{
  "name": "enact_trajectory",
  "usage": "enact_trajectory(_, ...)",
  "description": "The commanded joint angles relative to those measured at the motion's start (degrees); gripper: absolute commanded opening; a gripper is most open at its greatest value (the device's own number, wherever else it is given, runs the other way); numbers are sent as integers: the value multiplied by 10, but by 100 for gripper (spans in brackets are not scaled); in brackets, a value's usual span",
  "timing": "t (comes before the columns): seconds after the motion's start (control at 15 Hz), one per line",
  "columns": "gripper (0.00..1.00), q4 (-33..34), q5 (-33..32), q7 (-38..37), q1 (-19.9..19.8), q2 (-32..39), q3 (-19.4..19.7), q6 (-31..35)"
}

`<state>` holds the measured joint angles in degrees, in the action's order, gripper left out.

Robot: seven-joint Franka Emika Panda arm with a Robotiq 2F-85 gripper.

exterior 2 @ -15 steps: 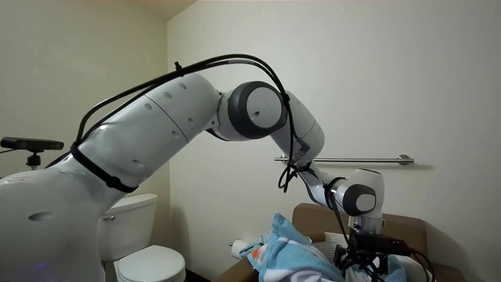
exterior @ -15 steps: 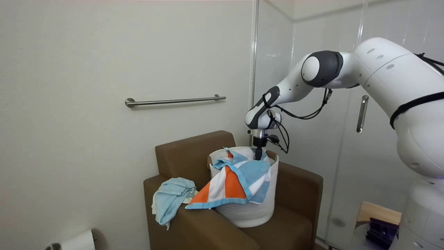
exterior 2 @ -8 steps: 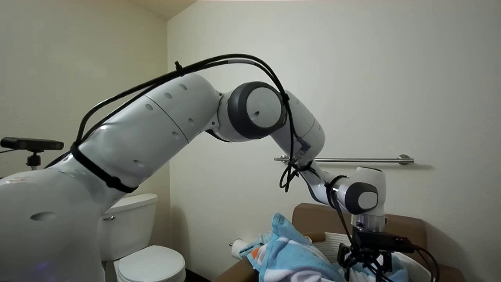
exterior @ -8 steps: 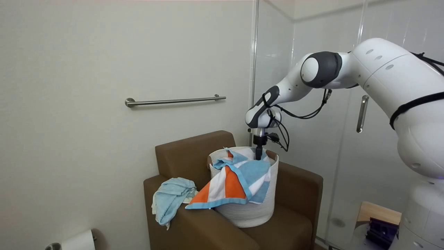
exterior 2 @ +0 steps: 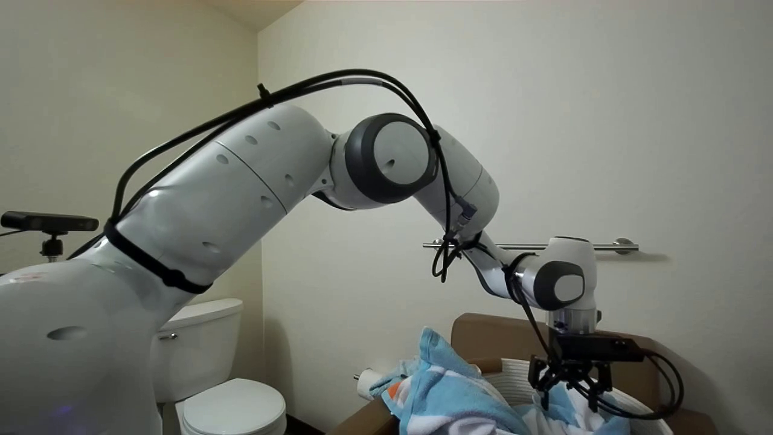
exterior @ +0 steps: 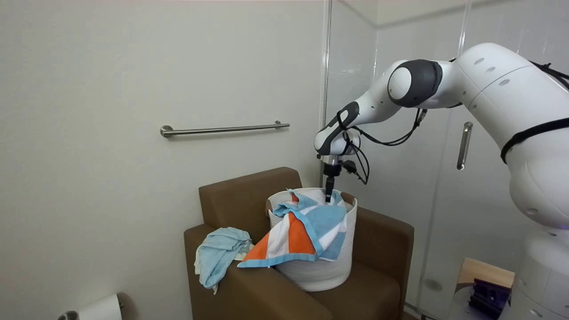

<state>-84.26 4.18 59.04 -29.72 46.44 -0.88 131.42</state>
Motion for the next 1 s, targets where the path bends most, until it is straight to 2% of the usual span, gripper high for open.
enact_trajectory(0.0, 100, -40, 14, 17, 2, -38, 1, 39)
enact_trajectory(0.53, 100, -90, 20, 21, 1, -86, -15, 126)
enact_trajectory(0.93, 100, -127, 25, 20, 3, -124, -27, 164)
